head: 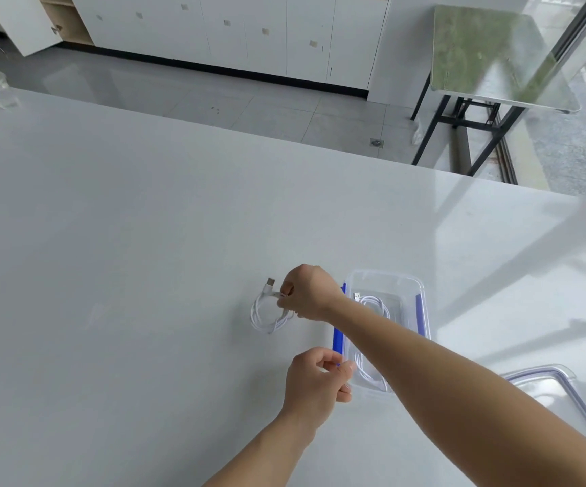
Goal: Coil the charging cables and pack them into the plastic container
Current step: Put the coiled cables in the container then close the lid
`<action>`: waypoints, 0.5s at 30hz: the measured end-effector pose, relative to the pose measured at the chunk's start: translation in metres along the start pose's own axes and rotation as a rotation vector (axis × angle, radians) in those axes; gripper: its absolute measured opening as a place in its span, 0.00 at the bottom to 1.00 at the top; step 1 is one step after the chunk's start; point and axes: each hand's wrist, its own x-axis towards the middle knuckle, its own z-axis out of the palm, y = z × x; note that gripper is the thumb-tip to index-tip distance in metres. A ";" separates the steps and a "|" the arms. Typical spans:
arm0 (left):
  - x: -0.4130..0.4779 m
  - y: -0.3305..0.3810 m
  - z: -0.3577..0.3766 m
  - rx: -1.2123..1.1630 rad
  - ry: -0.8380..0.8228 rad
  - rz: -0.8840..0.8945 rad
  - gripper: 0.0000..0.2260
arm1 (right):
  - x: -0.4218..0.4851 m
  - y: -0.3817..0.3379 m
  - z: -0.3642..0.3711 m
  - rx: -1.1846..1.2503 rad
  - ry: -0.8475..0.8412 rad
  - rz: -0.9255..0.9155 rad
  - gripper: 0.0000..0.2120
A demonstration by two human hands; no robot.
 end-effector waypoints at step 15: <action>0.002 -0.005 0.000 -0.032 -0.002 0.006 0.07 | -0.087 0.082 -0.095 0.207 0.296 0.180 0.03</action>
